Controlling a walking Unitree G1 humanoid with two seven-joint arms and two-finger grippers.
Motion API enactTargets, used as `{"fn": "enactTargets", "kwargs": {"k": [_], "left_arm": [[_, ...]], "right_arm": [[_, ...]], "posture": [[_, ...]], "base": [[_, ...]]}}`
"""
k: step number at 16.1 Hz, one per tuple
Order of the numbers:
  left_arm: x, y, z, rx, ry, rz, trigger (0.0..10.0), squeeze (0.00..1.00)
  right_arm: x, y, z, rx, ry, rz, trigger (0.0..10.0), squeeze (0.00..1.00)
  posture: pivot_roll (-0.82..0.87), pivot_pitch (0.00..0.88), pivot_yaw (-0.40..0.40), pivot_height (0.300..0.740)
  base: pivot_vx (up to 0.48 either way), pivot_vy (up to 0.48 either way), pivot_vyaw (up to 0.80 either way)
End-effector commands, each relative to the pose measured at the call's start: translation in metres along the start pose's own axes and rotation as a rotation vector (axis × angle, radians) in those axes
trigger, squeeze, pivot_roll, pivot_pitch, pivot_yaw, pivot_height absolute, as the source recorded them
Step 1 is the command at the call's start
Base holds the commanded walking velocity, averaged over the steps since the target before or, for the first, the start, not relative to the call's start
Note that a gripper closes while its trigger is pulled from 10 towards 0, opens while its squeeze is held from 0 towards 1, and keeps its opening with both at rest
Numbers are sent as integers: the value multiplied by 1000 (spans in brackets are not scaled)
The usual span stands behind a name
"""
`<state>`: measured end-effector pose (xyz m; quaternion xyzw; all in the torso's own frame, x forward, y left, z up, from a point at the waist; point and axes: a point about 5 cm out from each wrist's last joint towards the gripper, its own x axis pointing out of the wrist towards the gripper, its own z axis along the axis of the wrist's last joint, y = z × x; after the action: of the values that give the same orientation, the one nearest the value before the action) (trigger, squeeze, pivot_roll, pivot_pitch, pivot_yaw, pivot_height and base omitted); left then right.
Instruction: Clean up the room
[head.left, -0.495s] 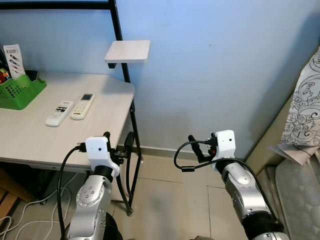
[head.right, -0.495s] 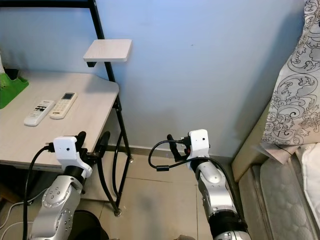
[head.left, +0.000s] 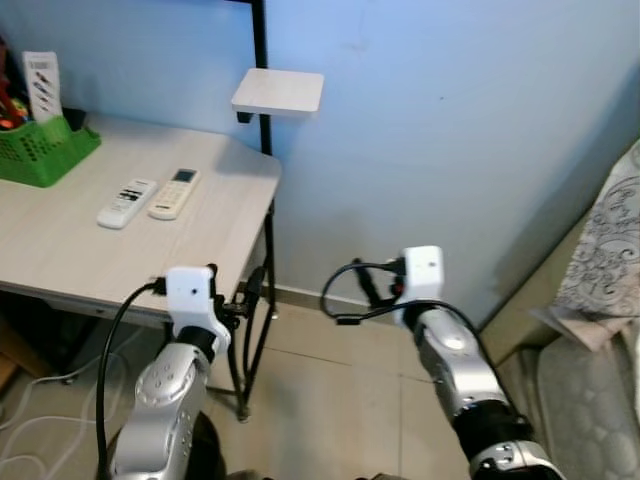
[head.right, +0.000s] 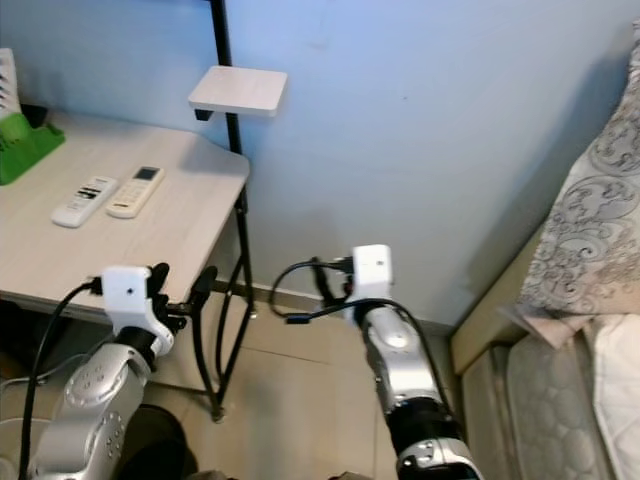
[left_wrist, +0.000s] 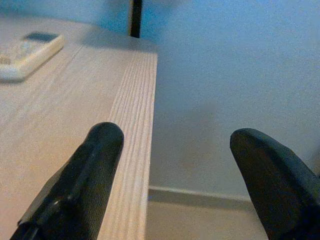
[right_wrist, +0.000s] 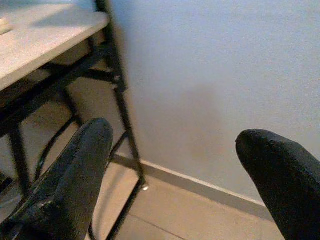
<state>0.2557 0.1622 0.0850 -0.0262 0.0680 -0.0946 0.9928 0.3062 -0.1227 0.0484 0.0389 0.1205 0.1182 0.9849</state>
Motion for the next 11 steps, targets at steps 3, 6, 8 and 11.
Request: {"fn": "enactTargets", "kwargs": {"k": [3,6,8,11], "left_arm": [[5,-6,14,30,-22,-63,10000,0],[8,-6,9,19,-17,-52,10000,0],[10,-13,9,-14,-21,-59,10000,0],[12,-22,10,-32,-33,-110,10000,0]], "right_arm": [[-5,-10,-7,10,12,-73,10000,0],[-7,-10,-2,-52,-23,-74,10000,0],[-7,-12,0,-57,-27,-82,10000,0],[-5,-12,4,-76,-39,-78,10000,0]], "posture": [[-35,0,64,740],[-64,0,81,740],[-71,0,84,740],[-82,0,87,740]], "base": [[0,0,-254],[0,0,-748],[0,-240,-744],[0,-480,-735]]}}
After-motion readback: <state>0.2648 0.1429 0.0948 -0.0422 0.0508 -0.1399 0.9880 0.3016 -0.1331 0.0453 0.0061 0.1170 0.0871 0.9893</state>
